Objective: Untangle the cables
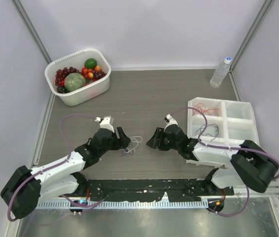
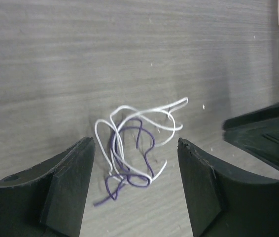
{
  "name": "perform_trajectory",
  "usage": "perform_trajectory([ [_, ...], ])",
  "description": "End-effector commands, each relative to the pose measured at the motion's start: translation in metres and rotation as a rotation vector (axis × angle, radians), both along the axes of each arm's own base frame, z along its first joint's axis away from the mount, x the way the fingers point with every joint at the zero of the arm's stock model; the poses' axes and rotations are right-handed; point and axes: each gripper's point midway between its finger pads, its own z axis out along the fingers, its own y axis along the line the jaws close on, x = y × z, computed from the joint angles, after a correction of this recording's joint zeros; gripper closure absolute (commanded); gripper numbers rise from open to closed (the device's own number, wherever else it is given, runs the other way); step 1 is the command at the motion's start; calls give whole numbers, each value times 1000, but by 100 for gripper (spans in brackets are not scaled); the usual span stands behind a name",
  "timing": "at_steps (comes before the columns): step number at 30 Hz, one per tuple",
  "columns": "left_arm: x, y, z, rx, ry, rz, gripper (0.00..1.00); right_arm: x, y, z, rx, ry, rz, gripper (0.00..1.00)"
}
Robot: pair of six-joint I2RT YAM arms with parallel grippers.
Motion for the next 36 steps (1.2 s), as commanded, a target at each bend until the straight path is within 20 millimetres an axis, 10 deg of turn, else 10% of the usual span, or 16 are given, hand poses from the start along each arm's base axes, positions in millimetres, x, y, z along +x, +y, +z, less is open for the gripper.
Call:
perform_trajectory([
  [1, -28, -5, -10, -151, 129, 8, 29, 12, 60, 56, 220, -99, 135, 47],
  [9, -48, 4, -29, -106, 235, 6, 30, 23, 45, 15, -117, -180, 270, 46],
  [27, -34, -9, -38, -93, 265, 15, 62, 25, 88, -18, -90, -203, 459, 51],
  [36, -34, -9, -39, -89, 261, 11, 95, 31, 88, -5, -52, -272, 380, 89],
])
